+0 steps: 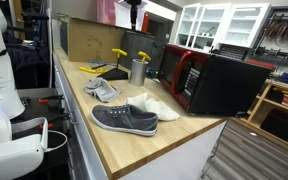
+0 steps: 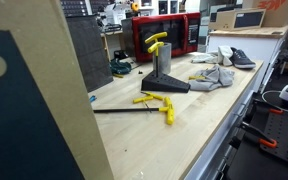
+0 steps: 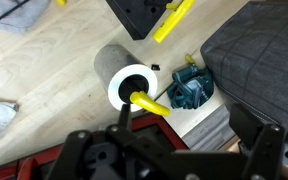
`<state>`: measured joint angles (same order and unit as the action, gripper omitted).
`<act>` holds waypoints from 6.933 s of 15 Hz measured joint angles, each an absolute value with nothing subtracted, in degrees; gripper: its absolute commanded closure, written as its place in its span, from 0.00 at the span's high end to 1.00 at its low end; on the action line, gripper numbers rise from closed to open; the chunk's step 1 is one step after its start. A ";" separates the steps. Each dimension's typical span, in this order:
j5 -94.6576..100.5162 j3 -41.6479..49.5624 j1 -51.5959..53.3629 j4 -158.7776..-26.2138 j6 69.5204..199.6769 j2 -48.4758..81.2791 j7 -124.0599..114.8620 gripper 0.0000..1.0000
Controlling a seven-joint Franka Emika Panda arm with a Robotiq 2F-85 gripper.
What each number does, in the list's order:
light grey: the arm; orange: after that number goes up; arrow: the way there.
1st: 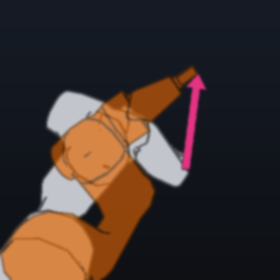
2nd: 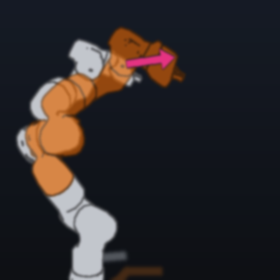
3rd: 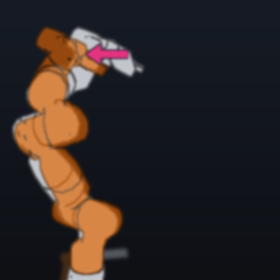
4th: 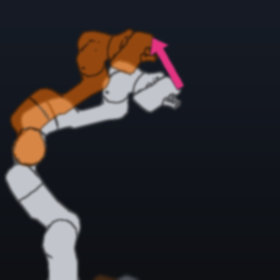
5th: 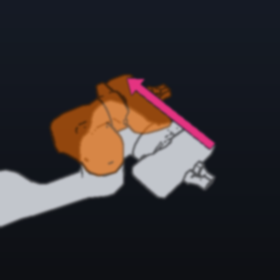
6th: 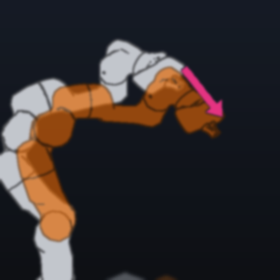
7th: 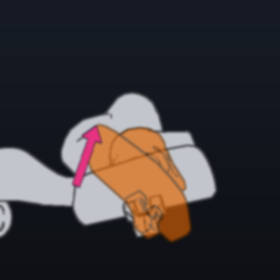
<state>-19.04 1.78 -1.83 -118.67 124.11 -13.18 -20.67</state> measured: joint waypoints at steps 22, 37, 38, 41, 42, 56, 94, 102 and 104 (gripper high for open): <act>-18.25 1.08 -1.55 -105.46 123.26 2.96 -20.73 1.00; -10.25 1.97 -1.77 -79.18 96.29 21.91 -18.09 1.00; -9.88 1.97 -1.76 -78.26 95.64 22.82 -17.50 1.00; -9.36 1.97 -1.74 -76.44 95.28 25.29 -15.78 1.00; -9.36 1.97 -1.74 -75.95 95.28 26.08 -15.15 1.00; -9.33 1.27 -1.18 -72.91 95.27 30.88 -11.33 0.60; -7.28 0.90 1.72 -94.64 121.07 5.30 -36.95 0.06; -2.10 -2.34 4.29 -97.46 123.42 -0.44 -47.00 0.06; -0.87 -2.75 4.29 -98.55 123.60 -0.56 -50.35 0.06</act>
<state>-0.87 -2.75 4.29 -98.55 123.60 -0.56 -50.35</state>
